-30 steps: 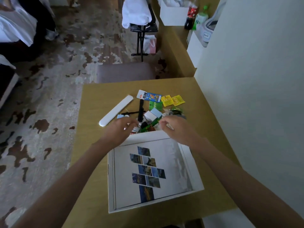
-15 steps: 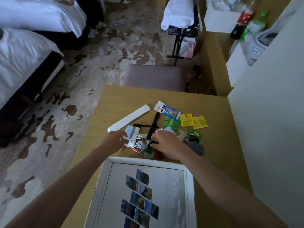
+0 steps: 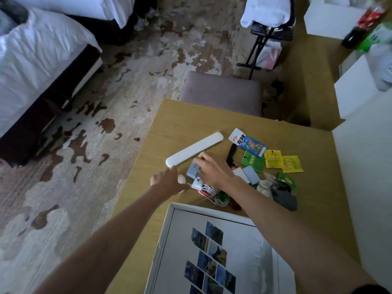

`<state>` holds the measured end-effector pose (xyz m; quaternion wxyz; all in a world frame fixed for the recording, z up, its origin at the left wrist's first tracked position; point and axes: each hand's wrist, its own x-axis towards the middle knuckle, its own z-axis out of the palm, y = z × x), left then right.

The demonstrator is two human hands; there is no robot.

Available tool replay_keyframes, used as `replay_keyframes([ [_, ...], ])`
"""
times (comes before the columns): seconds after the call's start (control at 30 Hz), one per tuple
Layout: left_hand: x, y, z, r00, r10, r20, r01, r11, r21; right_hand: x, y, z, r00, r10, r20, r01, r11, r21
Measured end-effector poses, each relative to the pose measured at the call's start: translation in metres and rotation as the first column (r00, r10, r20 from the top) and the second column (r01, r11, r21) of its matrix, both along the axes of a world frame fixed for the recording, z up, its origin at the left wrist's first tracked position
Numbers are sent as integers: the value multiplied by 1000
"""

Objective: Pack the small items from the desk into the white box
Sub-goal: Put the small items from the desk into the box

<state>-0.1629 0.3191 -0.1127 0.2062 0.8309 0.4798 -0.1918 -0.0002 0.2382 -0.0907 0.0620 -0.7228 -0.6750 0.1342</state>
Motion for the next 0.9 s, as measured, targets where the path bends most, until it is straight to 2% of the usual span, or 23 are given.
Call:
replay_keyframes([
  [0.07, 4, -2, -4, 998, -55, -20, 56, 998, 41, -1, 9, -5, 997, -79, -22, 78, 996, -42],
  [0.2, -5, 3, -11, 999, -33, 33, 34, 999, -11, -8, 20, -15, 997, -60, 56, 68, 985, -157],
  [0.3, -21, 9, -9, 971, 113, 208, -75, 980, -183, -14, 24, -22, 989, -54, 138, 74, 986, -148],
  [0.37, -32, 14, 1, 884, 297, 360, -164, 920, -356, -15, 25, -22, 990, -85, 114, 95, 992, -86],
  [0.4, -38, 16, 9, 817, 400, 416, -190, 867, -460, -16, 25, -20, 992, -110, 62, 113, 992, -56],
  [0.47, -51, 17, 28, 676, 542, 500, -169, 774, -611, -20, 21, -6, 964, -217, -155, 213, 976, -46],
  [0.57, -72, 10, 57, 551, 569, 610, -58, 756, -652, -30, 4, 28, 743, -379, -552, 391, 915, -103],
  [0.63, -82, 2, 73, 507, 555, 660, 8, 762, -647, -41, -19, 55, 602, -385, -700, 457, 884, -94],
  [0.73, -92, -14, 93, 495, 504, 708, 77, 786, -613, -62, -63, 91, 502, -379, -777, 526, 847, -73],
  [0.8, -97, -29, 97, 525, 446, 725, 131, 799, -587, -80, -97, 101, 505, -410, -760, 563, 823, -71],
  [0.9, -105, -52, 91, 598, 318, 736, 206, 826, -524, -108, -142, 96, 560, -507, -655, 598, 795, -104],
])
